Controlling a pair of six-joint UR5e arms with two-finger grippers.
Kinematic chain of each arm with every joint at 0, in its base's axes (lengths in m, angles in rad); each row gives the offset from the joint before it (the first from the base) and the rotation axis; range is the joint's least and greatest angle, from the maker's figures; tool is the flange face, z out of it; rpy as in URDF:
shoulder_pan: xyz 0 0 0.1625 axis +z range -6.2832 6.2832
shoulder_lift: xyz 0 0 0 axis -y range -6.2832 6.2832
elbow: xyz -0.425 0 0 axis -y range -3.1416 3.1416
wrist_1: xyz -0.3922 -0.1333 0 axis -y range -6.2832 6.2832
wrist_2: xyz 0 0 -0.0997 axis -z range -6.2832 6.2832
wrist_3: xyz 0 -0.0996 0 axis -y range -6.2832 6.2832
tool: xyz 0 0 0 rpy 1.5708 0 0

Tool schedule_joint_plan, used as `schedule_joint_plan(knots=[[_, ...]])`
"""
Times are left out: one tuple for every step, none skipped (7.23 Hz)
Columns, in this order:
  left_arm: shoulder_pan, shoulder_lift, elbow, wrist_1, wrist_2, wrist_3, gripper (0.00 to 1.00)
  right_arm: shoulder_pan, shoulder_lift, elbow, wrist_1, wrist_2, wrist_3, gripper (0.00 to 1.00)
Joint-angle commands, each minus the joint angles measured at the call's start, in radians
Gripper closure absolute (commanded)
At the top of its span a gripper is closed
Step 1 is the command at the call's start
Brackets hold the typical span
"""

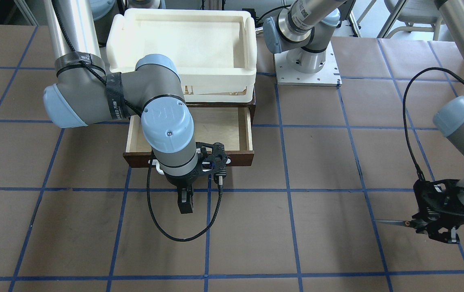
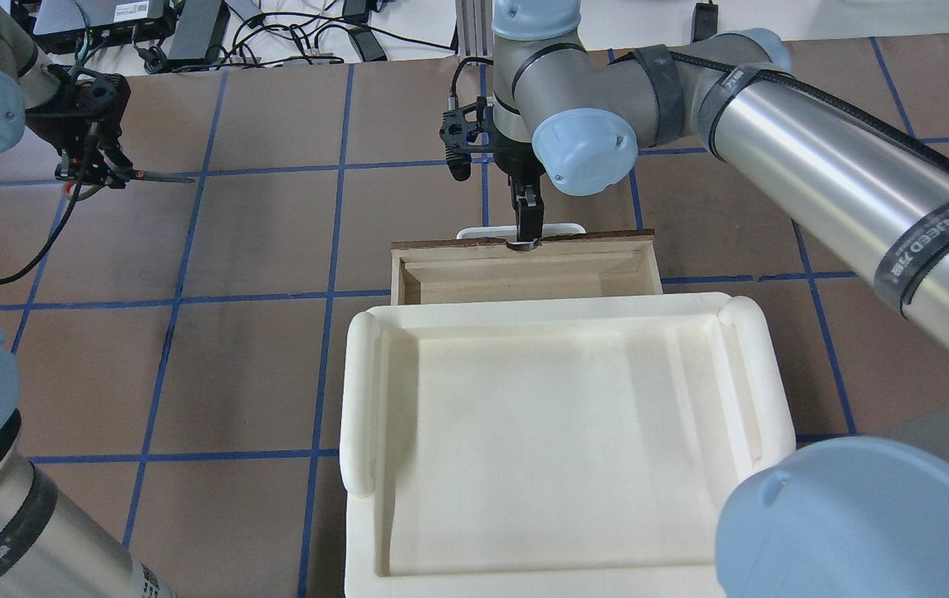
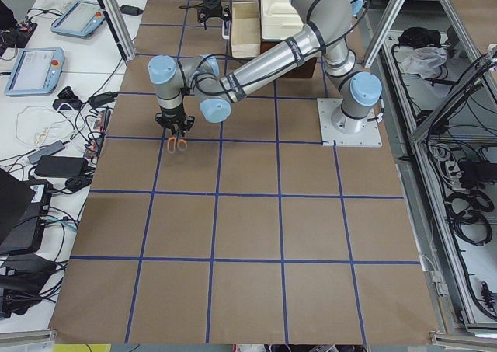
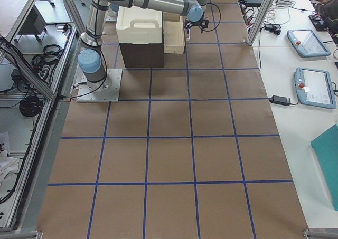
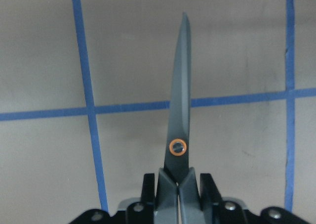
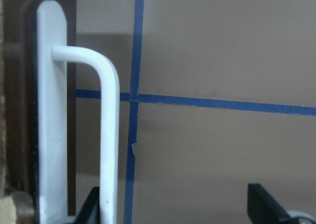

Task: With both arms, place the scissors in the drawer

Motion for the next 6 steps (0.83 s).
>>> schedule_joint_plan(knots=[[-0.100,0.099,0.000,-0.129,0.001,-0.102,1.00,-0.005,0.004,-0.009,-0.024,-0.002,0.000,0.00],[-0.132,0.144,-0.001,-0.199,0.001,-0.151,1.00,-0.009,0.004,-0.012,-0.030,-0.002,0.001,0.00],[-0.172,0.191,-0.001,-0.268,0.001,-0.199,1.00,-0.011,0.010,-0.015,-0.032,-0.002,0.000,0.00],[-0.210,0.236,-0.005,-0.314,0.001,-0.246,1.00,-0.011,0.012,-0.017,-0.032,-0.002,0.000,0.00],[-0.261,0.276,-0.011,-0.356,0.003,-0.295,1.00,-0.011,0.019,-0.018,-0.051,-0.002,0.000,0.00],[-0.319,0.302,-0.027,-0.361,0.023,-0.364,1.00,-0.011,0.021,-0.024,-0.053,-0.002,0.000,0.00]])
